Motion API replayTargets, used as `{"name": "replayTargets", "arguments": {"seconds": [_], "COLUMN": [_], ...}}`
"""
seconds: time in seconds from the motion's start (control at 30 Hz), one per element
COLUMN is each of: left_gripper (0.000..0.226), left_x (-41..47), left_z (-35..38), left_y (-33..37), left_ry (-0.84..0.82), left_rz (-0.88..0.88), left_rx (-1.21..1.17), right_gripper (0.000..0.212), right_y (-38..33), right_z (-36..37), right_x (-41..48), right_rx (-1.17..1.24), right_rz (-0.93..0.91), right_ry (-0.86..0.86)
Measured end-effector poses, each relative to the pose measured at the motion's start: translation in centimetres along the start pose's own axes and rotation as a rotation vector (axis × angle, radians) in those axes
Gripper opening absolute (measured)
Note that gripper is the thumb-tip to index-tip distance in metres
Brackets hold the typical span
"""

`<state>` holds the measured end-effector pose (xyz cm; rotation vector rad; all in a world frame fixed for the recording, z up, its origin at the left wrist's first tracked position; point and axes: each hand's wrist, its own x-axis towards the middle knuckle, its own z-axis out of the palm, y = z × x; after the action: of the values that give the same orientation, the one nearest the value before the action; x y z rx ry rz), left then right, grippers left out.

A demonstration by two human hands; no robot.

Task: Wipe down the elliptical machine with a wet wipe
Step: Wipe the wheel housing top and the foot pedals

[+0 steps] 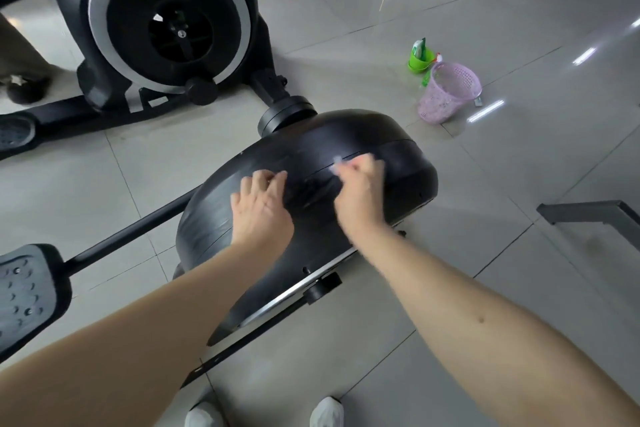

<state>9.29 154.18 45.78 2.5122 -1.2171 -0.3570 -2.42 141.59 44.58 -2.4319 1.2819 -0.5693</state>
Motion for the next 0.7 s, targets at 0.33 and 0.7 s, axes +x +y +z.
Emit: {"name": "replayTargets", "arguments": {"seconds": [0.33,0.7], "left_gripper": [0.066,0.064], "left_x": [-1.6,-3.5], "left_z": [0.6,1.6], "left_y": [-1.2,0.1], "left_ry": [-0.005,0.038], "left_rz": [-0.171,-0.188], "left_rx": [-0.091,-0.173], "right_gripper": [0.021,0.033], "right_y": [1.0,2.9], "right_z": [0.0,-0.4], "right_x": [1.9,-2.4], "right_rx": [0.021,0.042], "right_rz": [0.024,-0.182], "right_ry": [0.168,0.149]}}
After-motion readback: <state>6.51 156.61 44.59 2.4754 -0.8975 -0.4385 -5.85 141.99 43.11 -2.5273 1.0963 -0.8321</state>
